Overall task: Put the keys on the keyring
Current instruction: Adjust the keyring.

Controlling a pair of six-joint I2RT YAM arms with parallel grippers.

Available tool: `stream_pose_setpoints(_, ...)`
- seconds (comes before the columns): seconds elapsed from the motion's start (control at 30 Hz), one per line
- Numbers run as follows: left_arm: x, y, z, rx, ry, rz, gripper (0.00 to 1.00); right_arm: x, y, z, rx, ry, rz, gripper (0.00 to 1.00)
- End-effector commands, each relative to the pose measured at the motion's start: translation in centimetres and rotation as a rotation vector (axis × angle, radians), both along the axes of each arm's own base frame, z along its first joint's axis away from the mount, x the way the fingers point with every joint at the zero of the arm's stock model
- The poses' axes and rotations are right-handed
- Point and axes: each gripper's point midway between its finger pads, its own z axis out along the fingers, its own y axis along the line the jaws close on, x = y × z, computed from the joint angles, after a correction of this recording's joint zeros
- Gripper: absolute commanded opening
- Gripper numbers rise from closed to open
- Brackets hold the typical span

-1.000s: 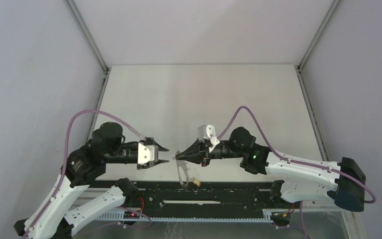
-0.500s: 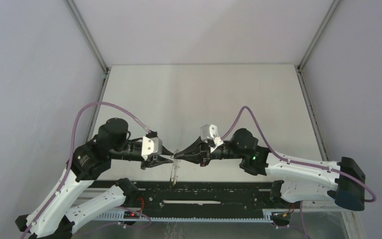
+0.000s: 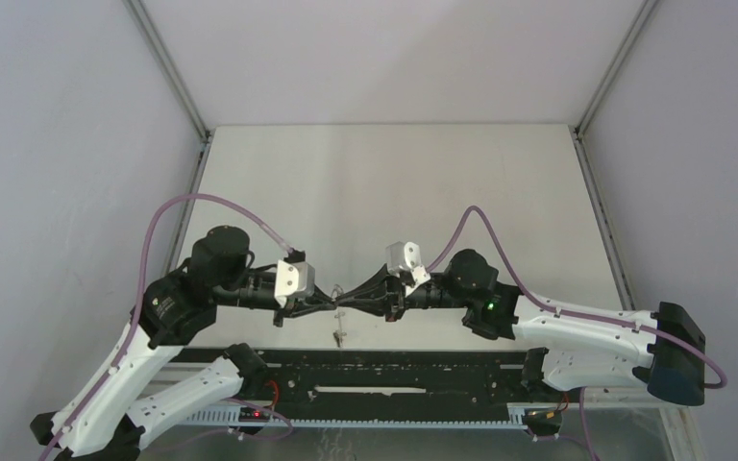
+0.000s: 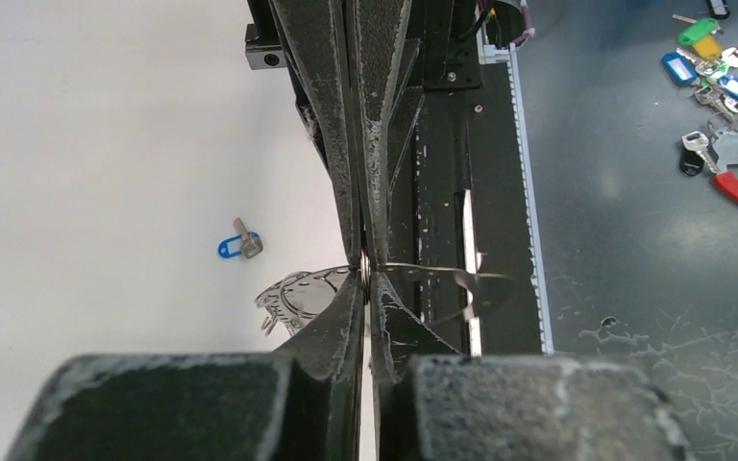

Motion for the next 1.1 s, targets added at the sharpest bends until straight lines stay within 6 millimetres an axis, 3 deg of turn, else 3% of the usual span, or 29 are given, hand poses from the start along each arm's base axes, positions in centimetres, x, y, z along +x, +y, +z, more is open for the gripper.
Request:
stream_pose_setpoints(0.0,-0.3,-0.3,0.0,-0.014,0.004,-0.021,0.01,-0.2,-0.1,2.0,0.067,-0.039,-0.007,0.00)
stream_pose_setpoints(0.2,0.2,0.2,-0.8,0.013,-0.081,-0.030,0.00,-0.8,-0.1,2.1,0.051,-0.043,0.020,0.02)
stream_pose_setpoints(0.27,0.6,0.5,-1.1,0.034,-0.145,-0.033,0.00,-0.9,-0.4,2.2,0.051,-0.040,0.024,0.18)
stream_pose_setpoints(0.33,0.9,0.8,-1.3,0.056,-0.209,-0.057,0.00,-0.9,-1.0,2.6,0.052,-0.042,0.019,0.25)
stream_pose_setpoints(0.6,1.4,1.0,-0.6,0.007,-0.470,-0.113,0.00,1.0,-4.1,3.2,0.004,-0.006,-0.060,0.42)
stream_pose_setpoints(0.77,1.6,0.5,0.5,-0.103,-0.639,-0.120,0.00,3.3,-6.0,1.3,-0.078,0.088,-0.176,0.45)
stream_pose_setpoints(0.87,1.7,0.1,1.4,-0.167,-0.667,-0.104,0.00,5.0,-6.9,-1.2,-0.145,0.157,-0.272,0.46)
stream_pose_setpoints(1.07,1.3,-0.3,2.9,-0.264,-0.679,-0.087,0.00,5.8,-7.9,-4.4,-0.196,0.218,-0.347,0.47)
